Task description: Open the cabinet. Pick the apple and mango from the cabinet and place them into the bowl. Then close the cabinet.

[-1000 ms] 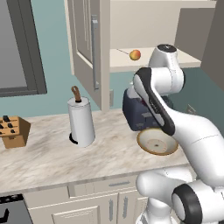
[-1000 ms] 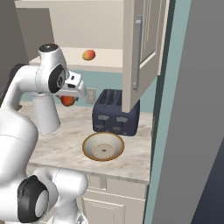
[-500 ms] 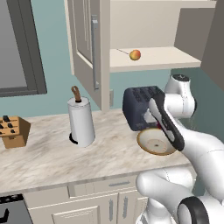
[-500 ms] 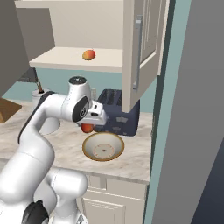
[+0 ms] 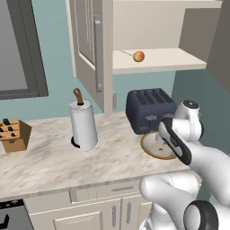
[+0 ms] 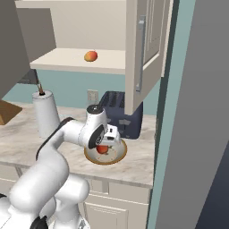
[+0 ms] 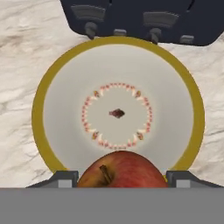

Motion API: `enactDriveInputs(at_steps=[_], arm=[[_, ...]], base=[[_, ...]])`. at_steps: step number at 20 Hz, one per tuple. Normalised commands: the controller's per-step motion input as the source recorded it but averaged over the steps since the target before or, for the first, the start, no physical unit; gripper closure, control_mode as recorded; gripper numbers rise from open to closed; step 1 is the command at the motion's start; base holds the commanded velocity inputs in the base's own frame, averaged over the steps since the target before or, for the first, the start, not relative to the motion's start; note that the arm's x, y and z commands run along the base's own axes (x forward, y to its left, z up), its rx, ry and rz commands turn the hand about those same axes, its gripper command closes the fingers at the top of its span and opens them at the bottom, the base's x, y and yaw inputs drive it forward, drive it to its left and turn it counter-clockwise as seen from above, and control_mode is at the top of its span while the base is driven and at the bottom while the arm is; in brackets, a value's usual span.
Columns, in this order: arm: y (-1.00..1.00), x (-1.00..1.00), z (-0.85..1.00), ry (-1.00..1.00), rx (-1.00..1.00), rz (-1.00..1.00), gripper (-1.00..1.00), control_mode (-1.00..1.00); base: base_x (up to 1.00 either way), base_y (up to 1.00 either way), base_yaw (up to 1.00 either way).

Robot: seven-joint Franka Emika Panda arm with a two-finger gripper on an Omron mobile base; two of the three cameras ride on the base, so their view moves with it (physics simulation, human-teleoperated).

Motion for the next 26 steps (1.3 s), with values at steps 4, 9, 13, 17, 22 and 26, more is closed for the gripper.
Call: enactDriveInputs(at_steps=[4,9,13,17,22,26], arm=[[-0.05,0.46,-0.25,0.00,0.00,0.00,1.00,-1.00],[-0.07,0.60,-0.08,0.00,0.00,0.00,1.00,-1.00],[-0.02,0.23,-0.18,0.00,0.00,0.00,-1.00,-1.00],[0.00,0.00,0.00,0.00,0.00,0.00,-1.00,-1.00],[0.00,0.00,0.00,0.00,0.00,0.00,-1.00,-1.00],[0.00,0.00,0.22,0.00,0.00,0.00,-1.00,-1.00]], base=[[0.00,0.00,0.00],[0.00,0.00,0.00],[0.00,0.00,0.00],[0.00,0.00,0.00],[0.00,0.00,0.00],[0.00,0.00,0.00]])
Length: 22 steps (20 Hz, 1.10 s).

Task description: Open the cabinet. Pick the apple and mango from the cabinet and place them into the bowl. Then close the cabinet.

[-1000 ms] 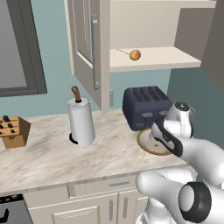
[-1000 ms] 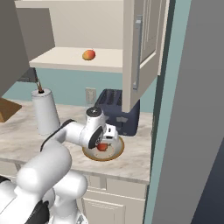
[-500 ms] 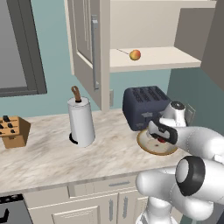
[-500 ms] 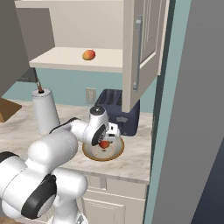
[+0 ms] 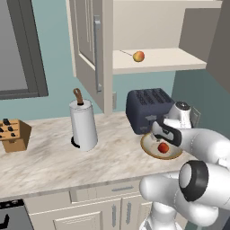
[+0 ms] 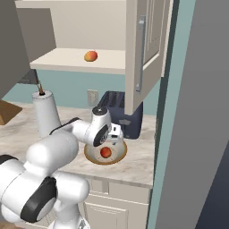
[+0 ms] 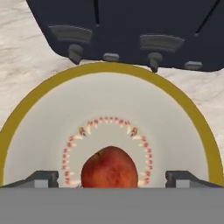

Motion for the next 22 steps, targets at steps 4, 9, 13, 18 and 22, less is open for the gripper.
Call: enactDriveInputs(at_steps=[4,9,13,18,22], arm=[[0.14,-0.08,0.84,-0.09,0.00,0.00,-1.00,-1.00],[0.23,-0.21,1.00,-0.17,0.00,0.00,-1.00,-1.00],[0.28,-0.18,1.00,-0.18,0.00,0.00,-1.00,-1.00],[0.26,-0.11,1.00,-0.18,0.00,0.00,-1.00,-1.00],[0.15,0.00,1.00,-0.15,0.00,0.00,-1.00,-1.00]], base=[[0.00,0.00,0.00],[0.00,0.00,0.00],[0.00,0.00,0.00],[0.00,0.00,0.00],[0.00,0.00,0.00]])
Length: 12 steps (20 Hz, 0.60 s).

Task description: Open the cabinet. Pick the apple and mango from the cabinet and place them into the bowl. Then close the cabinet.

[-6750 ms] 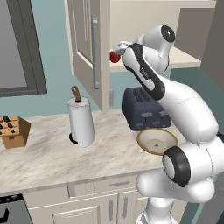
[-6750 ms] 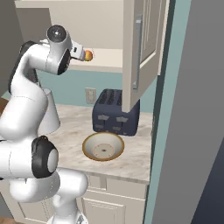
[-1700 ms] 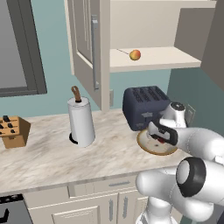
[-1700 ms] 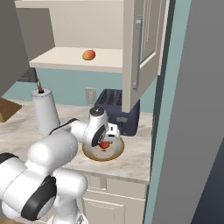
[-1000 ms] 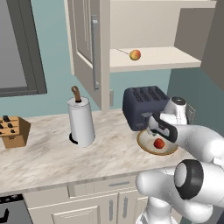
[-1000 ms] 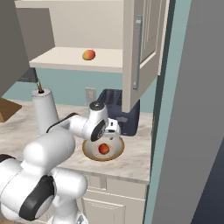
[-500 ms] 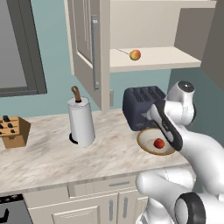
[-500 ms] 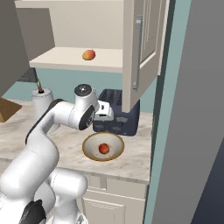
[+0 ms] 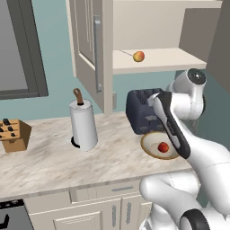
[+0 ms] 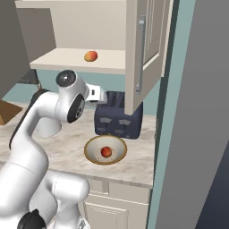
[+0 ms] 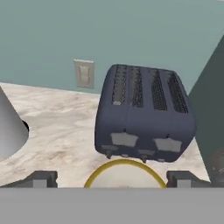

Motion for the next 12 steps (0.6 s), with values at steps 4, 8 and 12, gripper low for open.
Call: enactDriveInputs(at_steps=[4,8,12], arm=[[0.04,0.00,1.00,-0.13,0.00,-0.01,-1.00,-1.00],[0.02,0.00,1.00,-0.10,0.00,-0.04,-1.00,-1.00],[0.06,0.12,0.94,-0.08,0.00,-0.05,-1.00,-1.00]], base=[[0.00,0.00,0.00],[0.00,0.00,0.00],[0.00,0.00,0.00]])
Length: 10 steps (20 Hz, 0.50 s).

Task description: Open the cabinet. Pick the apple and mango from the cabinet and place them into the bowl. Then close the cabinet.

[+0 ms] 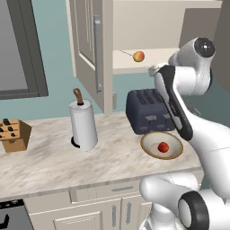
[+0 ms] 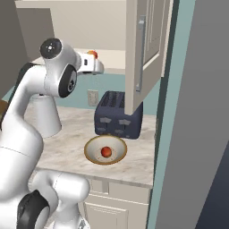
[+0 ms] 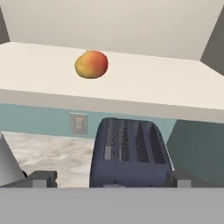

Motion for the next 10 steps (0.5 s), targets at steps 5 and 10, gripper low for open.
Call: enactDriveInputs(at_steps=[5,10], arm=[[0.13,0.47,0.34,-0.03,0.00,-0.03,-1.00,-1.00],[0.04,0.66,0.00,0.00,0.03,-0.02,-1.00,-1.00]], base=[[0.00,0.00,0.00],[0.00,0.00,0.00]])
